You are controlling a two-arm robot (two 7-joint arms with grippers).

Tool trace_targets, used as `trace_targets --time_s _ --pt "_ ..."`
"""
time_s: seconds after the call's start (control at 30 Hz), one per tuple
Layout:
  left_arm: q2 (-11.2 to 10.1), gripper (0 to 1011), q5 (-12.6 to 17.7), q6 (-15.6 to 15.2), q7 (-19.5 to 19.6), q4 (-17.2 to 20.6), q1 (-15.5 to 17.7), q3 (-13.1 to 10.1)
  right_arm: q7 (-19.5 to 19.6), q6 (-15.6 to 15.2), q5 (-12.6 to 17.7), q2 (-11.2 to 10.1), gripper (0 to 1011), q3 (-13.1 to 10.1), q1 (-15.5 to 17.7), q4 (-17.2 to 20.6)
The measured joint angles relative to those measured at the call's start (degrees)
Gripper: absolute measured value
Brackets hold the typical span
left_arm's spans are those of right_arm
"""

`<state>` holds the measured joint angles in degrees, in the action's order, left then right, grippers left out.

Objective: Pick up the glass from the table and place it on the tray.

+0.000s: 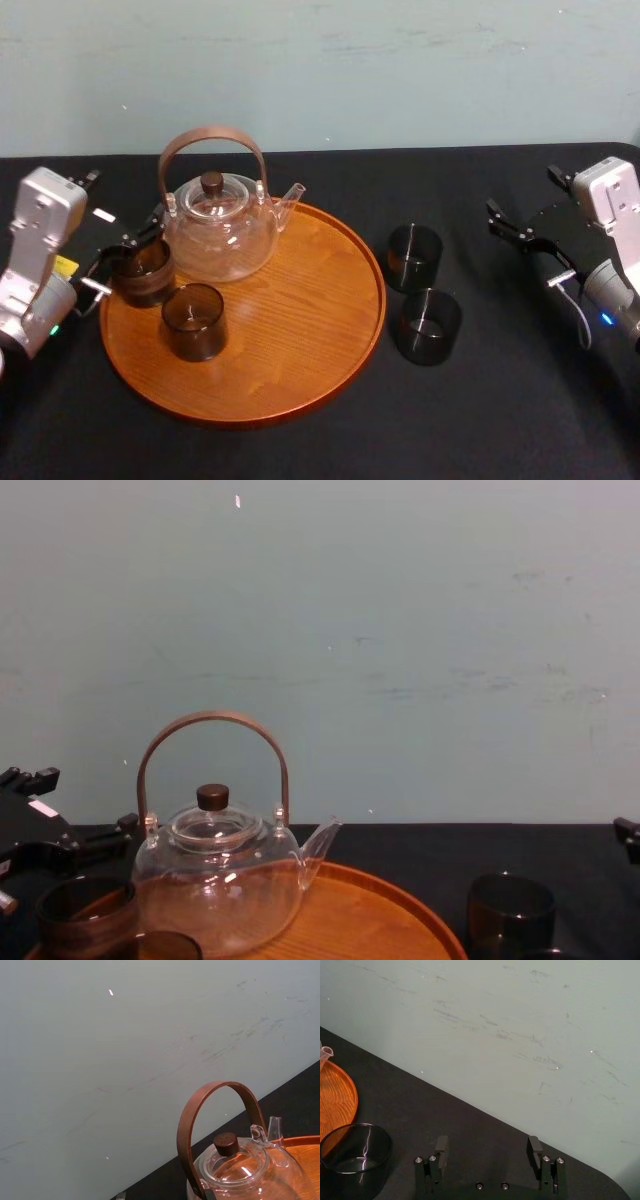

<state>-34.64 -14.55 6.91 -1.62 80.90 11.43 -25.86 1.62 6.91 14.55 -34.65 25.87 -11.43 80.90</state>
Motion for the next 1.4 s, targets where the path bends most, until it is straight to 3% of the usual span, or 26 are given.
trace_targets --time_s 0.97,1.17,1.4 --pt "0.0 1001 0.0 0.0 0.0 0.0 0.0 0.0 -1.1 0.1 0.6 0.1 1002 -0.5 0.3 0.2" --pt "0.0 1001 0.0 0.0 0.0 0.0 0.0 0.0 -3.5 0.5 1.8 -0.8 1002 -1.6 2.7 3.3" --pt "0.0 1001 0.0 0.0 0.0 0.0 0.0 0.0 -5.5 0.3 2.7 -2.7 1002 -2.7 7.9 10.3"
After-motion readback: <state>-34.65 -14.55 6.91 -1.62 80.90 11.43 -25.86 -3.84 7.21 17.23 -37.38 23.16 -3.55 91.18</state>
